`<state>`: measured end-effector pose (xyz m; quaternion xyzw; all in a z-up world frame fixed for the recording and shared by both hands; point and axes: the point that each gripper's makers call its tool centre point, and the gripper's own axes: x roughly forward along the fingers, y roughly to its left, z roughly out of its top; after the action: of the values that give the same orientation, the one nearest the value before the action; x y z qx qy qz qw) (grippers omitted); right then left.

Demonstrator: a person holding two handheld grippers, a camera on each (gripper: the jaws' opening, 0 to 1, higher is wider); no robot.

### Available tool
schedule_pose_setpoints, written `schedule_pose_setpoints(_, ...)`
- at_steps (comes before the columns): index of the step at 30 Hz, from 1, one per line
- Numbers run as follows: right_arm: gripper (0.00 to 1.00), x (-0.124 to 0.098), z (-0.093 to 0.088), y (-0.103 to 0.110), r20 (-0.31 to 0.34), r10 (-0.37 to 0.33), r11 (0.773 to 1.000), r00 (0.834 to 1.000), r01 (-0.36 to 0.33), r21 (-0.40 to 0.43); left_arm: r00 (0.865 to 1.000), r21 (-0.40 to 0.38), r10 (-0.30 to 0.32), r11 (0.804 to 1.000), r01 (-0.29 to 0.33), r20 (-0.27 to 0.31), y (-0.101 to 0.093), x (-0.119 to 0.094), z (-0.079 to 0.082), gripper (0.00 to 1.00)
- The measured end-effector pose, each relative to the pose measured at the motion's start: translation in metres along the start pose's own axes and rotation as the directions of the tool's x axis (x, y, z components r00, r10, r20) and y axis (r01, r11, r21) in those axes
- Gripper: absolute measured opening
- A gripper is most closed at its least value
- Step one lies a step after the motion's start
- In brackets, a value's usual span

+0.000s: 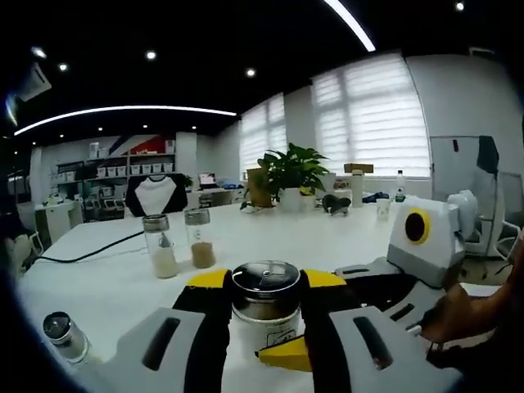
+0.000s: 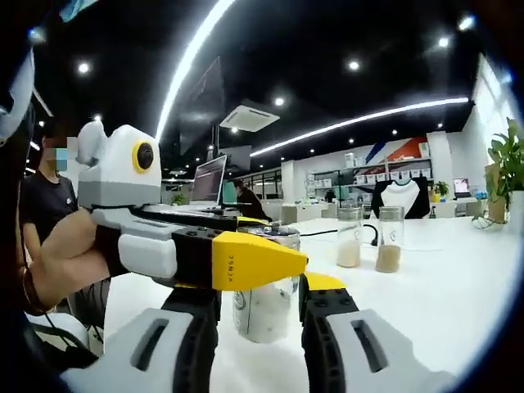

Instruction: Rotate the seasoning bottle until the label or dispensing opening points toward the visible target arrow and the bottle remains upright within the marked orientation range

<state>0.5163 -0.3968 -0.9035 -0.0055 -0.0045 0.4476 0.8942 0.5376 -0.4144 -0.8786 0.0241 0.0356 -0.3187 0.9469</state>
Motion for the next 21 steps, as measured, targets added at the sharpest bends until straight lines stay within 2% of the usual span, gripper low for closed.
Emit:
schedule_pose_setpoints(1, 0.36, 0.001, 0.003, 0.004, 0.005, 0.022, 1.0, 1.0, -0.022, -0.009, 1.0, -0.003, 0.001, 1.0, -0.001, -0.001, 0.0, -0.003, 0.0, 0.34)
schedule_pose_setpoints(4, 0.39, -0.001, 0.004, 0.004, 0.012, 0.036, 0.999, 0.999, -0.036, 0.034, 1.0, -0.023, 0.007, 1.0, -0.007, 0.013, 0.003, -0.006, 0.001, 0.34)
schedule_pose_setpoints(8, 0.45, -0.002, -0.002, 0.001, -0.012, 0.023, 0.999, 1.0, -0.022, 0.04, 0.999, -0.011, 0.043, 0.999, -0.043, 0.02, 0.012, -0.008, 0.001, 0.34)
schedule_pose_setpoints(14, 0.46, -0.008, -0.005, -0.004, -0.032, -0.003, 1.0, 0.999, 0.004, 0.03, 0.995, -0.025, 0.087, 0.996, -0.086, 0.042, 0.025, -0.01, 0.0, 0.34)
schedule_pose_setpoints(18, 0.48, -0.008, -0.003, -0.007, -0.026, -0.006, 0.999, 1.0, 0.007, 0.044, 0.992, -0.024, 0.117, 0.993, -0.116, 0.048, 0.035, -0.014, 0.0, 0.34)
schedule_pose_setpoints(21, 0.55, -0.007, 0.0, -0.01, -0.014, -0.002, 0.998, 1.0, 0.003, 0.061, 0.989, -0.019, 0.136, 0.991, -0.135, 0.053, 0.04, -0.017, 0.0, 0.34)
